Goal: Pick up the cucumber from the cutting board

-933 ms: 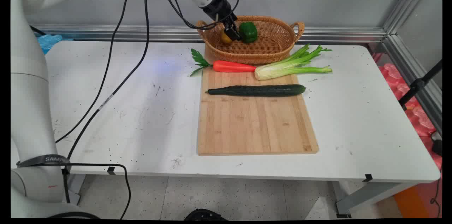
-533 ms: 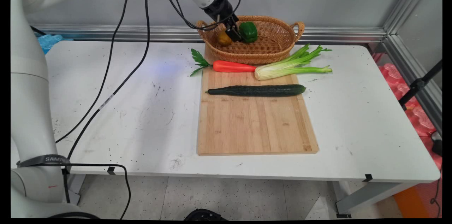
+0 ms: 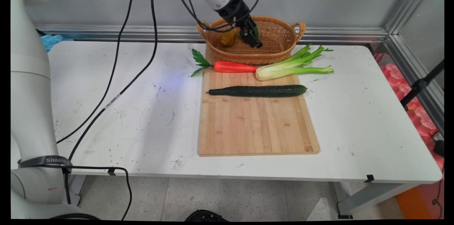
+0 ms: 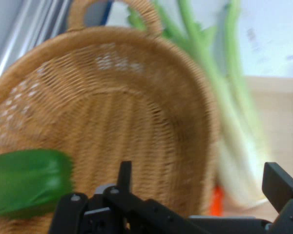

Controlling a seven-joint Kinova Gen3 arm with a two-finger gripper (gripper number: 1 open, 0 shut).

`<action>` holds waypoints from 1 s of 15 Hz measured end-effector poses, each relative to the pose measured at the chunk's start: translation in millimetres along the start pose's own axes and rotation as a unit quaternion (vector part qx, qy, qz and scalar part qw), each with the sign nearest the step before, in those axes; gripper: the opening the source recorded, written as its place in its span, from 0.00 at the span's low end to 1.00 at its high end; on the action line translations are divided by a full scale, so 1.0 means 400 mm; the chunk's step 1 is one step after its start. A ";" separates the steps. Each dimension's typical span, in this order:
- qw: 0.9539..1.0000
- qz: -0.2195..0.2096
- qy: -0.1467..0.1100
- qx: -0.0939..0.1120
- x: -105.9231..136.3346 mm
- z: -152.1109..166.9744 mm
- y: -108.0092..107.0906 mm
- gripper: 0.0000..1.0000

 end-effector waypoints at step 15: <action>0.996 -0.008 -0.019 -0.084 -0.049 0.012 0.217 1.00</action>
